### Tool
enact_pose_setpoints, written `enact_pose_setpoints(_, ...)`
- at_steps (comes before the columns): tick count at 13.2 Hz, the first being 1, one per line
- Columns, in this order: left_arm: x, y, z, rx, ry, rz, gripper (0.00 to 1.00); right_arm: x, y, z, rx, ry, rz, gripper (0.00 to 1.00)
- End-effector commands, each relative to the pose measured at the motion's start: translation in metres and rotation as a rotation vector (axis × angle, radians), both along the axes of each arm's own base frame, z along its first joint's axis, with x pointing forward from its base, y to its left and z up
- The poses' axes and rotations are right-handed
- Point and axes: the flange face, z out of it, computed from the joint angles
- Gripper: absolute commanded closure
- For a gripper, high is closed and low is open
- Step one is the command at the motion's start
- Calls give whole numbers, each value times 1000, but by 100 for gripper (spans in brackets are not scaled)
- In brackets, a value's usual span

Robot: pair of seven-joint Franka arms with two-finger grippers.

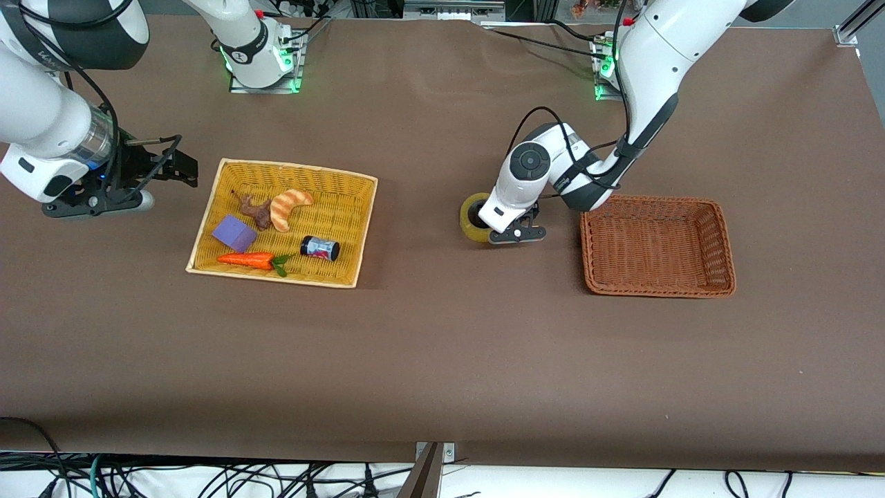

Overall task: Transfer tape with both arms
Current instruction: 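Grasp the tape roll with the left gripper and lift it, then carry the tape roll over the brown basket and lower it inside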

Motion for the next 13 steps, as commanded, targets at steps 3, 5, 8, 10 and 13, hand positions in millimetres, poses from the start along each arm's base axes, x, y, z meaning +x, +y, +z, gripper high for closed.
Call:
enact_pose_setpoints(3, 10, -2, 14, 2, -25, 100, 100, -3, -1, -1, -8, -1, 12, 0)
enact_pose_setpoints(5, 16, 4, 22, 6, -34, 101, 100, -4, 0, 0, -8, -2, 13, 0)
enact_pose_setpoints(8, 26, 32, 75, 100, 12, -1, 100, -3, 0, -1, -8, 1, 12, 0)
enact_pose_setpoints(10, 45, 86, 129, 70, 105, -93, 100, -3, 0, -2, -8, -1, 12, 0)
enact_pose_setpoints(13, 84, 211, 161, 27, 137, -252, 100, -1, 2, -9, -10, 10, 15, 0)
